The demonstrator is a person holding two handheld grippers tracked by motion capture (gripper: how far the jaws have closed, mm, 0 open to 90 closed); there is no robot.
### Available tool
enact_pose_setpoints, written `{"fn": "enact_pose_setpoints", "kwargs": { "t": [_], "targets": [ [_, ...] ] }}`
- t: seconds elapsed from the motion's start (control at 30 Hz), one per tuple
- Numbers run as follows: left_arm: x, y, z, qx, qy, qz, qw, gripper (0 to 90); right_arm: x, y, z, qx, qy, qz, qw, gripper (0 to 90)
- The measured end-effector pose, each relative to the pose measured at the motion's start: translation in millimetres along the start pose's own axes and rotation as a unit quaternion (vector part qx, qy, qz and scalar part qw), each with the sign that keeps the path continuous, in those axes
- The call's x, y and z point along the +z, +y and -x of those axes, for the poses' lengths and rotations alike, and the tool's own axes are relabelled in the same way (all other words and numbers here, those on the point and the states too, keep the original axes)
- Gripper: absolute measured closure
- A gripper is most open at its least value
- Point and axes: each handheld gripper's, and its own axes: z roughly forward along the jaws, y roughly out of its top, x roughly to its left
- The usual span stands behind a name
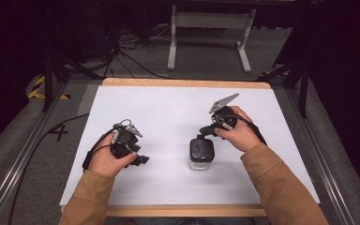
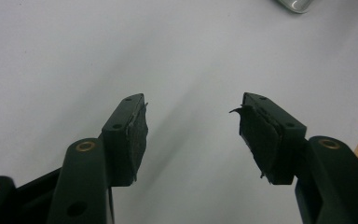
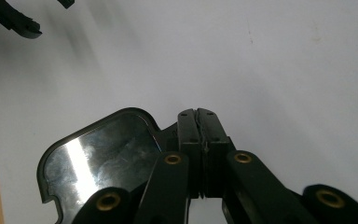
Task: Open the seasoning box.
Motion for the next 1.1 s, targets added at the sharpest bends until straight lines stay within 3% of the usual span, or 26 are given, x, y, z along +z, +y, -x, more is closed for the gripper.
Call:
{"fn": "enact_pose_setpoints", "kwargs": {
  "t": [0.83, 0.97, 1.1],
  "targets": [
    [1.3, 5.3, 10.0, 0.023, -0.01, 0.017, 0.9995, 55.4, 0.9, -0.4, 0.9, 0.007, 0.001, -0.002, 1.0, 90.0],
    [0.8, 8.4, 15.2, 0.03, -0.016, 0.026, 0.9991, 63.4, 1.1, -0.6, 1.9, 0.009, 0.0, -0.001, 1.0, 90.0],
    [3.3, 11.6, 24.0, 0.044, -0.031, 0.051, 0.9972, 72.0, 1.1, -0.2, 1.9, 0.011, 0.002, -0.002, 0.9999, 90.0]
  ]
}}
